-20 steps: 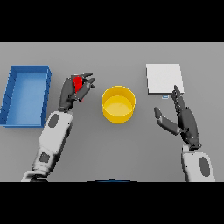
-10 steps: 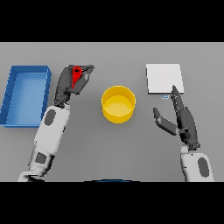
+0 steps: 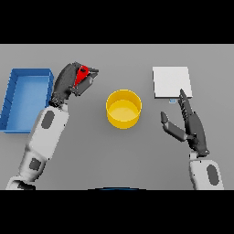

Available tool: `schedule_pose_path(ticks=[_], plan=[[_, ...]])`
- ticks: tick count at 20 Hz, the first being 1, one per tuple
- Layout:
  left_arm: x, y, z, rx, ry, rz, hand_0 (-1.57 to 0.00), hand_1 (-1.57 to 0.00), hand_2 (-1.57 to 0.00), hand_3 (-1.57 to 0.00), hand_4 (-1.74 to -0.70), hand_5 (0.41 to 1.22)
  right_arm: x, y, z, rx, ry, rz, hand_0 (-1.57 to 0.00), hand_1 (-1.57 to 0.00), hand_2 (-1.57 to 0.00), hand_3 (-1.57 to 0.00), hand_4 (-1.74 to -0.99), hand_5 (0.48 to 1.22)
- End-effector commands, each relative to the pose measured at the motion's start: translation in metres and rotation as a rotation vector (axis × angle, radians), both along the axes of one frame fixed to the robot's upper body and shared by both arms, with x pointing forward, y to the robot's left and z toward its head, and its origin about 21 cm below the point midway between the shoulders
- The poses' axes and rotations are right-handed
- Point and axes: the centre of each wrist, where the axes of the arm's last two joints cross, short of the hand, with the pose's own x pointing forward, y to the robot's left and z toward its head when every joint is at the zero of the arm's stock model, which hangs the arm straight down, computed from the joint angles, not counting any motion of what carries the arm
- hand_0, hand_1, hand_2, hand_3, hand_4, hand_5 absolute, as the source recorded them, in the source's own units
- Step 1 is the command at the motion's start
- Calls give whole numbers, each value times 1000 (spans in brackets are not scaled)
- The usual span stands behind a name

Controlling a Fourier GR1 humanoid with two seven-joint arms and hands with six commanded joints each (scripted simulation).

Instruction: Pick up the red beaker and tilt it to pour out 1 green nut into yellow bowl. Pick up the yellow bowl and place it on the metallic measuring scale.

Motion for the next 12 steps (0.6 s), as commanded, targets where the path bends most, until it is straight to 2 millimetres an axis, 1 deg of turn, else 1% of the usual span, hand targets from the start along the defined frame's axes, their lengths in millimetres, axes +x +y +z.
schedule_pose_path(ticks=[1, 3, 4, 5, 6, 7, 8, 9, 10, 11, 12], plan=[[1, -5, 8, 70, -5, -17, -1568, -1568, -1568, -1565, -1677, 1123, 0, 0, 0, 5, -6, 1, 1, 1, 1, 1, -1277, 688], [3, -12, 13, 229, -23, -64, -1569, -1569, -1569, -1567, -1700, 1127, -1, 1, -1, 11, 1, 0, 1, 1, 1, 1, -1272, 689], [6, -13, 18, 305, -38, -80, -1569, -1569, -1569, -1568, -1708, 1133, -2, 3, 0, 8, -2, 2, 1, 1, 1, 1, -1276, 689], [9, -16, 25, 388, -46, -90, -1570, -1570, -1570, -1569, -1715, 1136, -4, 1, 1, 2, -14, -1, 1, 1, 1, 1, -1280, 690], [8, -17, 25, 461, -41, -119, -1570, -1570, -1570, -1569, -1720, 1145, -5, 1, 0, -5, -9, 1, 1, 1, 1, 1, -1284, 692], [10, -22, 28, 538, -36, -136, -1570, -1570, -1570, -1570, -1724, 1160, -3, 2, -2, -4, -3, -3, 1, 1, 1, 1, -1287, 694], [11, -26, 32, 609, -45, -169, -1570, -1570, -1570, -1570, -1728, 1172, -2, 1, 2, -12, -16, -2, 1, 1, 1, 1, -1290, 695], [13, -29, 34, 682, -43, -200, -1570, -1570, -1570, -1570, -1730, 1182, -1, 3, 2, -13, -16, 3, 1, 1, 1, 1, -1289, 695], [15, -33, 37, 741, -46, -220, -1571, -1571, -1571, -1570, -1732, 1190, -7, 2, 1, -16, -17, 7, 1, 1, 1, 1, -1290, 695], [18, -39, 42, 797, -42, -244, -1571, -1571, -1571, -1570, -1734, 1196, -7, 1, -1, -8, -11, 4, 1, 1, 1, 1, -1290, 694], [18, -41, 41, 855, -32, -270, -1571, -1571, -1571, -1571, -1683, 1201, -7, 2, -2, -9, 6, -4, 1, 1, 1, 1, -1293, 690]])
